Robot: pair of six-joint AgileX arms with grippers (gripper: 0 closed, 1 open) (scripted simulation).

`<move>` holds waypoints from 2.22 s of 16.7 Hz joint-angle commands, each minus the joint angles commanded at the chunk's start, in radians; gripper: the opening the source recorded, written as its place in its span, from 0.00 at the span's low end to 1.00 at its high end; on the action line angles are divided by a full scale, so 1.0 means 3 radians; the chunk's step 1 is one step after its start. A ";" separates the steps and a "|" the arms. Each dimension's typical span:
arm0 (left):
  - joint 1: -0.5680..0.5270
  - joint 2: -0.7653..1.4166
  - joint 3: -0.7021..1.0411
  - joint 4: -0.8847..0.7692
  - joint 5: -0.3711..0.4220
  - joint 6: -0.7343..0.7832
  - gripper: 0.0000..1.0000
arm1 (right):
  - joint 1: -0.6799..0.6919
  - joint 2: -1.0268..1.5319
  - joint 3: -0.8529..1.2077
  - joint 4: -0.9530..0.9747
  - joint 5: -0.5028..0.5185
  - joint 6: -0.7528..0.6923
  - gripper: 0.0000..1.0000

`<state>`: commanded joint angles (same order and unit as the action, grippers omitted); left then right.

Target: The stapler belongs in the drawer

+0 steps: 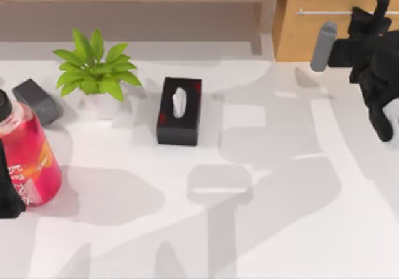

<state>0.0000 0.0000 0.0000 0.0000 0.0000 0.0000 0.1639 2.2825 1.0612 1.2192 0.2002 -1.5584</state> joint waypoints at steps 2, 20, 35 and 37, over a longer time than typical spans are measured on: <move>0.0000 0.0000 0.0000 0.0000 0.0000 0.0000 1.00 | 0.0000 0.0000 0.0000 0.0000 0.0000 0.0000 0.00; 0.0000 0.0000 0.0000 0.0000 0.0000 0.0000 1.00 | 0.0120 -0.0397 -0.0946 0.0515 0.0112 0.0016 0.00; 0.0000 0.0000 0.0000 0.0000 0.0000 0.0000 1.00 | 0.0304 -0.0751 -0.1866 0.1093 0.0281 0.0020 0.00; 0.0000 0.0000 0.0000 0.0000 0.0000 0.0000 1.00 | 0.0357 -0.0797 -0.2046 0.1229 0.0339 0.0021 0.00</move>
<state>0.0000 0.0000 0.0000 0.0000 0.0000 0.0000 0.2711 2.0435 0.4473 1.5877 0.3019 -1.5523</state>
